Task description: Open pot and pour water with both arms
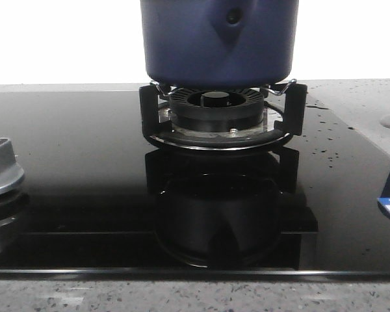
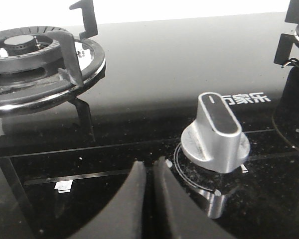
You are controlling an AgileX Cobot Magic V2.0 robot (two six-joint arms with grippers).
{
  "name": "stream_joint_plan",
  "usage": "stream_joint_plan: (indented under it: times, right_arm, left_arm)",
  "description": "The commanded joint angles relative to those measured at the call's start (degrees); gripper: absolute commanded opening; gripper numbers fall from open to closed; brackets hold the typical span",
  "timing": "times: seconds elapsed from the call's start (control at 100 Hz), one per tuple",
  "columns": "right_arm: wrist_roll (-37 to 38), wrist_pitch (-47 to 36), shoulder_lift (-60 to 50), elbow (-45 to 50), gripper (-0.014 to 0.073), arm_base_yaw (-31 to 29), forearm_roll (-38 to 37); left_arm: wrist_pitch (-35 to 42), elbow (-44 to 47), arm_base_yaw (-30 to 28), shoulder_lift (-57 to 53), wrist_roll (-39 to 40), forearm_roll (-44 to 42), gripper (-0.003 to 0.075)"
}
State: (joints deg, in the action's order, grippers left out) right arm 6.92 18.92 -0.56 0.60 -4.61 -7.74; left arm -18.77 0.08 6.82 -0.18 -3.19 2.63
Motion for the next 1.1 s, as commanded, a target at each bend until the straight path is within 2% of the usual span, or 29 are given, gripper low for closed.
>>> stream_joint_plan:
  times: [0.0, 0.98, 1.09]
  right_arm:
    - [-0.4, -1.4, -1.1, 1.7, -0.0071, -0.6, 0.0]
    - [-0.4, -1.4, -1.1, 1.7, -0.0071, -0.6, 0.0]
    - [-0.4, -3.3, -1.1, 1.7, -0.0071, -0.6, -0.2]
  left_arm:
    - [2.7, 2.5, -0.2, -1.7, 0.5, 0.6, -0.0020]
    - [2.7, 2.5, -0.2, -1.7, 0.5, 0.6, -0.0020]
    - [2.8, 2.5, -0.2, -1.7, 0.5, -0.9, -0.0020]
